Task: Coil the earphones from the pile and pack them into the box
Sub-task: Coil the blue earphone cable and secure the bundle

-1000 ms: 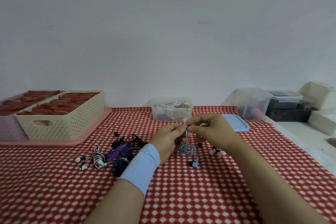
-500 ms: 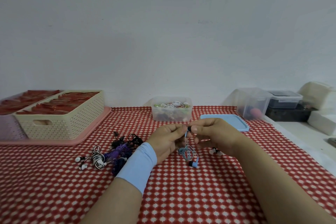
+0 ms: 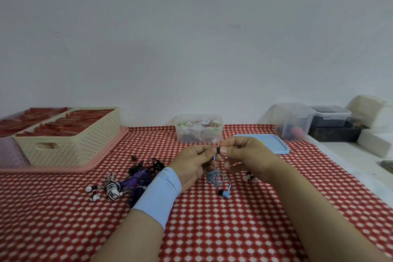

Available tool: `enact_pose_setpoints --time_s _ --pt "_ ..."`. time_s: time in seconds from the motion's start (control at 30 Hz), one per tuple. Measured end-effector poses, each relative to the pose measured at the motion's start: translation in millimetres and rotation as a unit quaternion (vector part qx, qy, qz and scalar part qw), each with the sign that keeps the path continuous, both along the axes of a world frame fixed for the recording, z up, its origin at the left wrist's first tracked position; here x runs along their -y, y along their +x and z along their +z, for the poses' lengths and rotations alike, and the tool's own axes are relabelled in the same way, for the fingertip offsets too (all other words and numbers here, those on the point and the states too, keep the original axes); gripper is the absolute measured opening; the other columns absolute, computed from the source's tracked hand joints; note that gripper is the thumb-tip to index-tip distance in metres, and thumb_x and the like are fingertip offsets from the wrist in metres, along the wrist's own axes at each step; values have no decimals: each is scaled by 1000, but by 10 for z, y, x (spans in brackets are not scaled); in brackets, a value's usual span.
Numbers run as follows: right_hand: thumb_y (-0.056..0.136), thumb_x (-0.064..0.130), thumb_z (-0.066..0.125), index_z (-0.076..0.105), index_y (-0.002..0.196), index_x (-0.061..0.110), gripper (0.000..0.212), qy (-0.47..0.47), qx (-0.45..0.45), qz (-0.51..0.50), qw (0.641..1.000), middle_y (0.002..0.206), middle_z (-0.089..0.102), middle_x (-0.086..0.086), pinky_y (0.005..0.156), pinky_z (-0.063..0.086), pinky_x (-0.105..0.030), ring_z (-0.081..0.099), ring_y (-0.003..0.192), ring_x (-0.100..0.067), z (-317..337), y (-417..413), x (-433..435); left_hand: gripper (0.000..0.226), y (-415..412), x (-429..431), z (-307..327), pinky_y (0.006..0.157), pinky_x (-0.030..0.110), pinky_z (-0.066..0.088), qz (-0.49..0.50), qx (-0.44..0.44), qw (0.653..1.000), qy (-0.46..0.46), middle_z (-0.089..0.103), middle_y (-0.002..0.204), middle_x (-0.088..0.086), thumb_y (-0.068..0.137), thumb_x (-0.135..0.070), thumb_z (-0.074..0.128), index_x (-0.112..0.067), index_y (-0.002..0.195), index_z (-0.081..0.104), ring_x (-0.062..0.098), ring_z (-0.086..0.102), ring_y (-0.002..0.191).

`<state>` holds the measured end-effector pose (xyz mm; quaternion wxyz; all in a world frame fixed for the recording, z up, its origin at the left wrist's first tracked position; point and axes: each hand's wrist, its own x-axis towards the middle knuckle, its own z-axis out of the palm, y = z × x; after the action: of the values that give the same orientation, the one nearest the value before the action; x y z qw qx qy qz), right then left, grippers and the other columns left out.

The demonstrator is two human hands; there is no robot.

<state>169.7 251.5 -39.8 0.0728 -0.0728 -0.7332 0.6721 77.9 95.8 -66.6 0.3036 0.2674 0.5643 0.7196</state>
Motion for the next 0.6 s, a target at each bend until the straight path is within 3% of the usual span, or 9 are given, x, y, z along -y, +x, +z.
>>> enact_pose_setpoints --time_s 0.13,0.3,0.43,0.53,0.6 --pt "89 13 74 76 100 11 11 33 -19 -60 998 81 75 -4 58 52 -26 64 63 -12 -33 -23 5 13 -26 -20 -10 64 24 54 26 3 1000 -9 70 82 6 96 -9 58 -3 101 69 11 62 68" --pt "94 14 68 77 100 15 11 38 -45 -99 993 92 78 -4 59 50 -26 65 66 -11 -26 -17 -35 11 -47 16 -3 73 30 57 44 -15 999 -15 71 83 9 91 -2 64 -3 102 68 17 67 77" --pt "89 17 74 80 98 20 11 88 -50 -80 992 89 78 -6 57 49 -22 67 71 -11 -38 -15 -12 9 -40 25 -3 73 31 59 59 -25 998 -13 71 79 11 88 -1 68 -4 97 69 18 68 74" --pt "86 11 77 81 98 14 13 136 -75 -63 986 82 78 2 56 47 -14 66 66 0 -36 -10 -6 8 -22 24 11 69 28 59 62 -39 997 -25 72 77 10 89 -4 68 -3 96 70 17 69 70" --pt "86 10 77 81 95 13 10 142 -85 -70 984 79 77 3 56 48 -16 65 63 -1 -45 -17 -11 9 -10 21 15 68 28 59 59 -43 997 -27 71 77 11 90 -6 67 -2 98 70 16 68 69"
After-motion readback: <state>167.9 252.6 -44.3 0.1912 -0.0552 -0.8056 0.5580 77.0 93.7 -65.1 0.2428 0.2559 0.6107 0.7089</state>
